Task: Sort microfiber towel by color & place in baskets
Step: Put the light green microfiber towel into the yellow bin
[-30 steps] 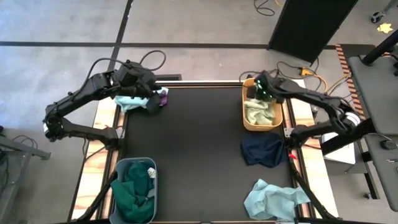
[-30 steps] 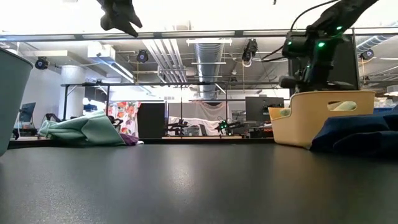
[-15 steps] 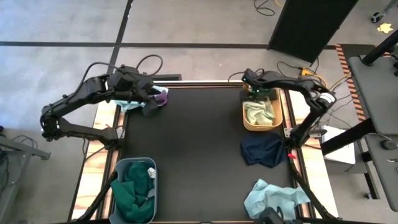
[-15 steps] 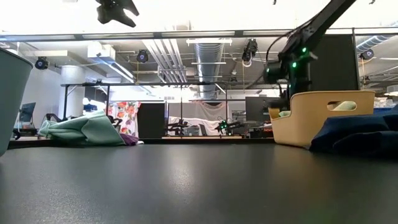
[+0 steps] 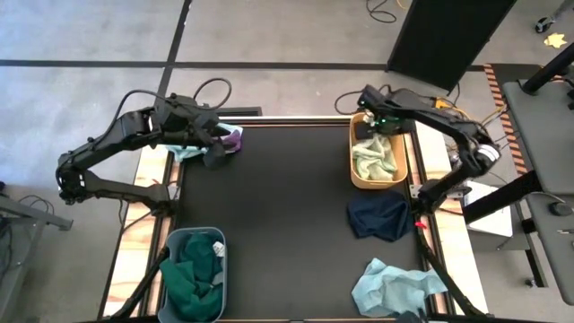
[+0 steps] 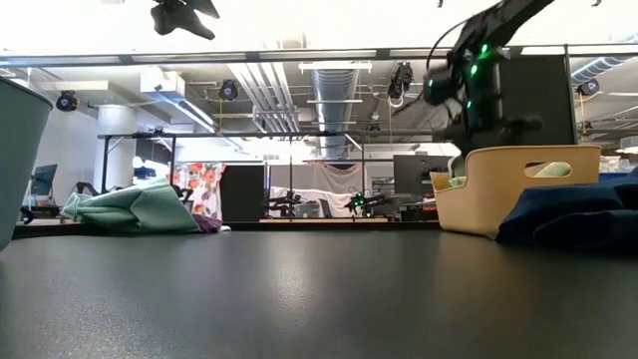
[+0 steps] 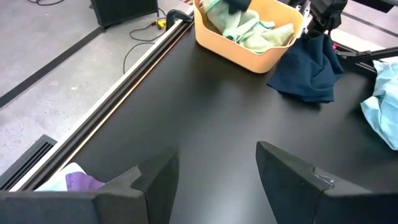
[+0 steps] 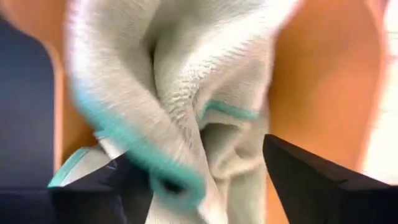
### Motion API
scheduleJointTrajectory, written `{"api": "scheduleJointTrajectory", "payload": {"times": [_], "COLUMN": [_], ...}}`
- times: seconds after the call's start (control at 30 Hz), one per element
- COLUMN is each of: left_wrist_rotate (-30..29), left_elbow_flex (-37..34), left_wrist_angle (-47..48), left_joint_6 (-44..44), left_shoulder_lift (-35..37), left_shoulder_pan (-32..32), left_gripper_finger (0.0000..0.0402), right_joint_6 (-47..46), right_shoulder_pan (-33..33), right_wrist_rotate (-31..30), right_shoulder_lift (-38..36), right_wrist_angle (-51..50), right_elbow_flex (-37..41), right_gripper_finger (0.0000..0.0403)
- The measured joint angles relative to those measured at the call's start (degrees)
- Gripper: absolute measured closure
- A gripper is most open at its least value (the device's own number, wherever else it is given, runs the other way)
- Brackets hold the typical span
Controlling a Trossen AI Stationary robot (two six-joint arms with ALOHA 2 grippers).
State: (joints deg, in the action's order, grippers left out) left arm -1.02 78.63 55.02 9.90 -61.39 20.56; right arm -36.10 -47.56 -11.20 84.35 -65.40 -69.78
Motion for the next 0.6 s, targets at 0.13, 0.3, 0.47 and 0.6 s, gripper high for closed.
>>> {"api": "scheduleJointTrajectory", "payload": {"times": [0.13, 0.3, 0.47, 0.6], "left_wrist_rotate": [0.0, -0.1, -0.1, -0.1], "left_elbow_flex": [0.0, 0.0, 0.0, 0.0], "left_wrist_angle": [0.0, 0.0, -0.1, -0.1], "left_joint_6": [-0.1, -0.1, -0.1, -0.1], "left_shoulder_lift": [0.0, -0.2, -0.9, -1.3], "left_shoulder_pan": [0.0, 0.0, 0.0, 0.0], "left_gripper_finger": [0.0206, 0.0206, 0.0206, 0.0206], "right_joint_6": [-1.3, -5.3, -6.6, -6.7], "right_shoulder_pan": [0.5, 2.1, 2.0, 1.8], "right_wrist_rotate": [0.1, -6.9, -14.3, -14.5], "right_shoulder_lift": [-5.8, -10.5, -9.4, -4.1], "right_wrist_angle": [-1.7, 5.5, 17.8, 25.3], "right_elbow_flex": [-0.9, 1.5, 7.2, 11.4], "right_gripper_finger": [0.0112, 0.0112, 0.0141, 0.0165]}}
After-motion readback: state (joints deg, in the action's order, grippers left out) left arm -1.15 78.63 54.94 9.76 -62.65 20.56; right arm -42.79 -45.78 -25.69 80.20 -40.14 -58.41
